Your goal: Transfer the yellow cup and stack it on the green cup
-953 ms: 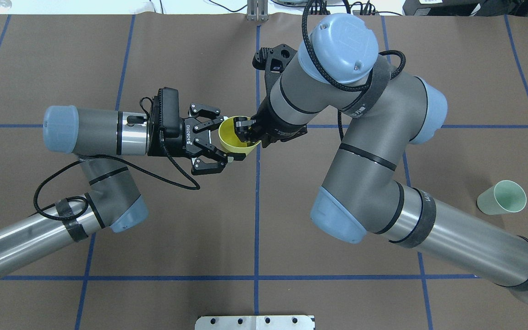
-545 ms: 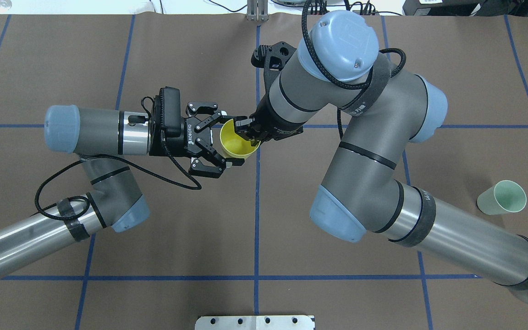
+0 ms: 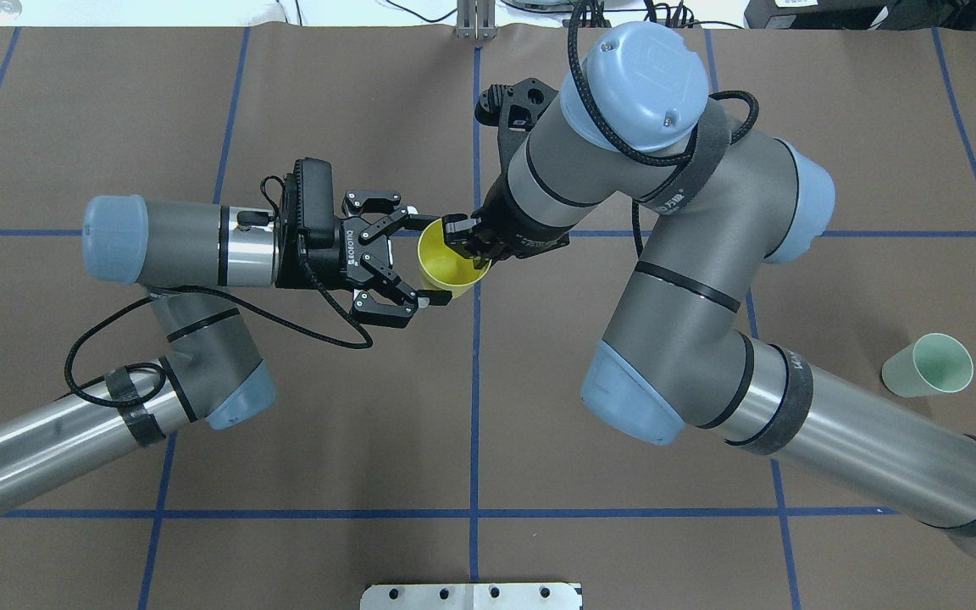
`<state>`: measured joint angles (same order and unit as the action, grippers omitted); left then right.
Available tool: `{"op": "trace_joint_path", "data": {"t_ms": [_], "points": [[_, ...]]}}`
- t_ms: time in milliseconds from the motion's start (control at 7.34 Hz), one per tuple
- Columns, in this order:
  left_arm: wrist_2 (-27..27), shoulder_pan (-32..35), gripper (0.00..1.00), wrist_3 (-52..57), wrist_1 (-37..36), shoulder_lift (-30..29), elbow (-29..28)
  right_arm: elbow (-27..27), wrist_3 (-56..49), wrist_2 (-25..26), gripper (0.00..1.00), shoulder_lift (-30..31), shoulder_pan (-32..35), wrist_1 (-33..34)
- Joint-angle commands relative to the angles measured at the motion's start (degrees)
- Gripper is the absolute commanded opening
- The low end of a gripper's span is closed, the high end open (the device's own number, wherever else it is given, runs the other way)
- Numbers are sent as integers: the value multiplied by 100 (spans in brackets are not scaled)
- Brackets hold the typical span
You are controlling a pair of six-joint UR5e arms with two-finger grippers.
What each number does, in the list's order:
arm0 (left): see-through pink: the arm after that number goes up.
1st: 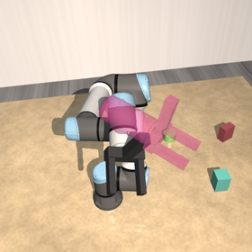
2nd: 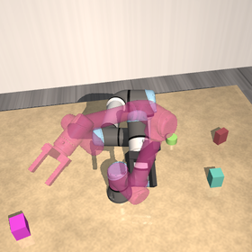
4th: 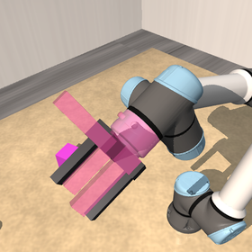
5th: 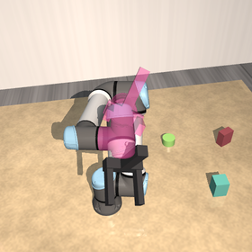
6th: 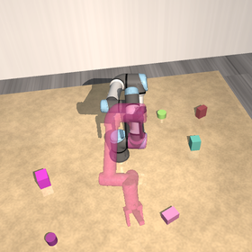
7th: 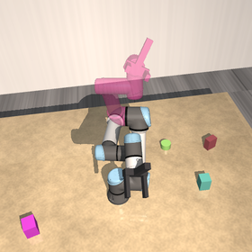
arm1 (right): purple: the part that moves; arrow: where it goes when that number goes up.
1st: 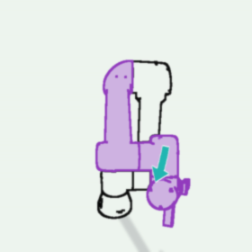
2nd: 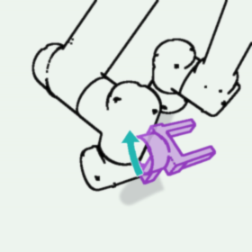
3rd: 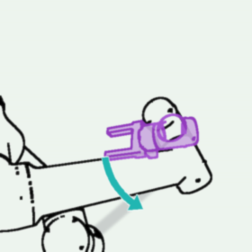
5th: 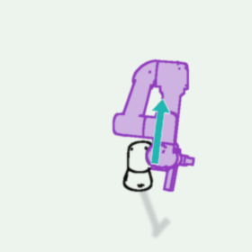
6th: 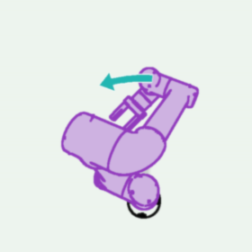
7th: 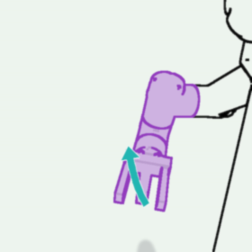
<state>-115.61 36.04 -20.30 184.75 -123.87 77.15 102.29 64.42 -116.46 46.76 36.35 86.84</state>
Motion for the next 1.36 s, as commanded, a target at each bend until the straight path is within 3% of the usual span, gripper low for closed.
{"op": "trace_joint_path", "data": {"t_ms": [0, 681, 953, 1226], "points": [[4, 0, 100, -9, 35, 3, -25, 2, 0, -17, 0, 53, 178, 9], [65, 9, 100, -114, 18, 82, -209, -16, -9, -104, 0, 561, 1363, 35], [624, 70, 100, -333, -78, 117, -201, -24, -313, -349, 0, 956, 2074, 35], [1091, 420, 100, -431, -1181, 169, -157, -51, -1401, -630, 0, 1544, 2690, 35]]}}
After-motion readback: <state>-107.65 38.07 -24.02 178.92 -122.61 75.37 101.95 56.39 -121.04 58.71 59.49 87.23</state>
